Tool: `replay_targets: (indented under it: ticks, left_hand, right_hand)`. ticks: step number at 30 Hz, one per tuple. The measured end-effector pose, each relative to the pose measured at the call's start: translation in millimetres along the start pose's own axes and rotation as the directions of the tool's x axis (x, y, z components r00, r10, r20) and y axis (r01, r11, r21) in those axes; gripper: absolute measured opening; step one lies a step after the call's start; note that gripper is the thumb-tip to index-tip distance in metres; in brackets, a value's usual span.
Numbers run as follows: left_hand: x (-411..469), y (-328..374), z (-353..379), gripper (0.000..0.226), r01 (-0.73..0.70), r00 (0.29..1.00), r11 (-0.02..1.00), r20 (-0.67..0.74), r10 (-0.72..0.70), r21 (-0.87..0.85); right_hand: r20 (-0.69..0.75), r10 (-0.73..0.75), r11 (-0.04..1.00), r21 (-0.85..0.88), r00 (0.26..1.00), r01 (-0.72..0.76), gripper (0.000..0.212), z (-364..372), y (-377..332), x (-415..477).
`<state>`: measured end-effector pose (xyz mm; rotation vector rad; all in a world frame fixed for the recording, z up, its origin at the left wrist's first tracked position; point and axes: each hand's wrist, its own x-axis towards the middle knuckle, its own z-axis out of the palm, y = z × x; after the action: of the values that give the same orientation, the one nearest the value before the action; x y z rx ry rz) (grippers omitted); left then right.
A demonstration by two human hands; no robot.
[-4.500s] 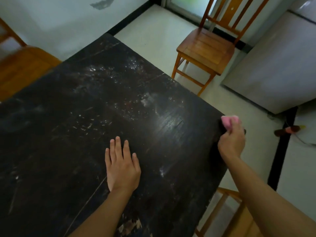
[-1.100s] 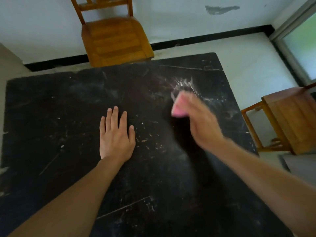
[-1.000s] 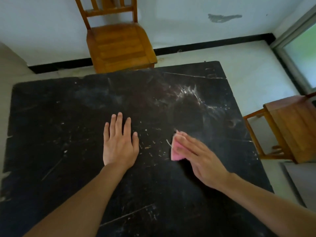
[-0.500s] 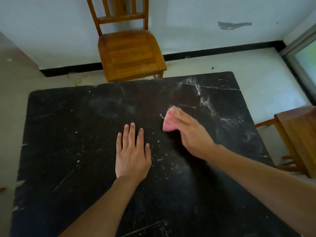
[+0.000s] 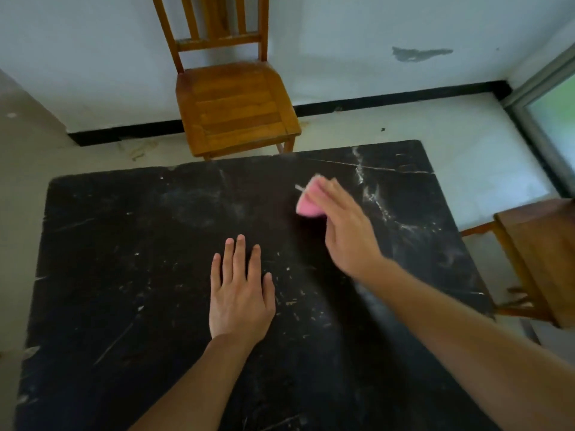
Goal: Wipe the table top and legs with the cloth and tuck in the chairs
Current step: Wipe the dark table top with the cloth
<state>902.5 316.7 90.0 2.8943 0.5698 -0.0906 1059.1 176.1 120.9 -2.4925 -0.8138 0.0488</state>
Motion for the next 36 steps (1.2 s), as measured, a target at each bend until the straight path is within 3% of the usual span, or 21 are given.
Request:
replay_targets:
  ticks: [3, 5, 7, 9, 11, 13, 15, 17, 18, 19, 21, 23, 25, 26, 28, 30, 31, 32, 33, 36]
  left_hand:
    - [1, 1, 0, 0.057, 0.007, 1.000, 1.000, -0.006, -0.007, -0.007]
    - [0, 2, 0, 0.058, 0.005, 1.000, 1.000, -0.003, -0.005, -0.016]
    - [1, 3, 0, 0.058, 0.004, 1.000, 1.000, -0.009, -0.004, -0.013]
    - [0, 3, 1, 0.058, 0.001, 1.000, 1.000, -0.008, -0.001, -0.010]
    - [0, 2, 2, 0.057, 0.001, 1.000, 1.000, -0.008, -0.001, -0.008]
    - [1, 1, 2, 0.057, 0.003, 1.000, 1.000, -0.008, -0.003, -0.009]
    - [0, 2, 2, 0.057, 0.003, 1.000, 1.000, -0.015, -0.003, -0.007]
    - [0, 3, 2, 0.057, -0.001, 1.000, 1.000, -0.011, 0.001, -0.006]
    - [0, 2, 2, 0.056, -0.004, 1.000, 1.000, -0.012, 0.004, -0.007]
    - [0, 2, 3, 0.056, -0.008, 1.000, 1.000, -0.019, 0.008, -0.009]
    - [1, 1, 4, 0.056, -0.006, 1.000, 1.000, -0.025, 0.006, -0.010]
    - [0, 1, 3, 0.055, -0.004, 1.000, 1.000, -0.018, 0.004, -0.012]
    - [1, 1, 3, 0.055, -0.009, 1.000, 1.000, -0.020, 0.009, -0.010]
    - [1, 2, 2, 0.054, -0.009, 1.000, 1.000, -0.019, 0.009, -0.009]
    - [0, 2, 2, 0.055, -0.003, 1.000, 1.000, -0.017, 0.003, -0.008]
    - [0, 2, 2, 0.055, -0.005, 1.000, 1.000, -0.017, 0.005, -0.017]
    - [0, 2, 2, 0.055, -0.006, 1.000, 1.000, -0.015, 0.005, -0.020]
    - [1, 2, 2, 0.055, -0.004, 1.000, 1.000, -0.017, 0.004, -0.021]
    - [1, 2, 2, 0.055, -0.002, 1.000, 1.000, -0.023, 0.002, -0.021]
    - [2, 2, 3, 0.055, -0.003, 1.000, 1.000, -0.022, 0.003, -0.021]
  right_hand:
    - [0.074, -0.057, 0.995, -0.075, 0.996, 0.062, 0.065, 2, 31, -83]
    - [0.120, -0.014, 0.990, -0.135, 0.993, 0.030, 0.059, -9, 66, -69]
    - [0.043, 0.183, 0.972, -0.160, 0.982, -0.174, 0.053, -26, 98, -12]
    - [-0.031, 0.433, 0.895, -0.103, 0.901, -0.434, 0.053, -54, 114, 49]
    - [-0.108, 0.495, 0.861, -0.070, 0.862, -0.504, 0.048, -69, 101, 75]
    - [-0.142, 0.350, 0.930, -0.065, 0.926, -0.362, 0.045, -60, 68, 63]
    - [-0.042, 0.096, 0.993, -0.066, 0.995, -0.099, 0.048, -28, 42, 25]
    - [0.165, -0.035, 0.994, -0.096, 0.986, 0.051, 0.056, -4, 34, -5]
    - [0.177, -0.068, 0.989, -0.118, 0.982, 0.089, 0.057, -1, 40, -2]
    - [0.136, -0.051, 0.988, -0.141, 0.989, 0.071, 0.056, -1, 57, 15]
    - [0.040, 0.141, 0.968, -0.214, 0.989, -0.130, 0.057, -13, 85, 66]
    - [0.025, 0.374, 0.897, -0.262, 0.927, -0.355, 0.051, -42, 111, 117]
    - [-0.022, 0.475, 0.847, -0.258, 0.879, -0.465, 0.042, -63, 110, 142]
    - [-0.065, 0.447, 0.864, -0.226, 0.892, -0.450, 0.042, -62, 100, 144]
    - [-0.051, 0.247, 0.960, -0.126, 0.968, -0.252, 0.045, -43, 72, 132]
    - [0.113, 0.046, 0.993, -0.116, 0.993, -0.032, 0.047, -15, 57, 110]
    - [0.162, 0.020, 0.989, -0.150, 0.987, 0.005, 0.052, -9, 63, 105]
    - [0.152, 0.078, 0.981, -0.190, 0.985, -0.048, 0.056, -14, 76, 107]
    - [0.092, 0.219, 0.949, -0.250, 0.971, -0.191, 0.057, -26, 93, 114]
    - [-0.068, 0.578, 0.767, -0.295, 0.813, -0.570, 0.038, -79, 138, 128]
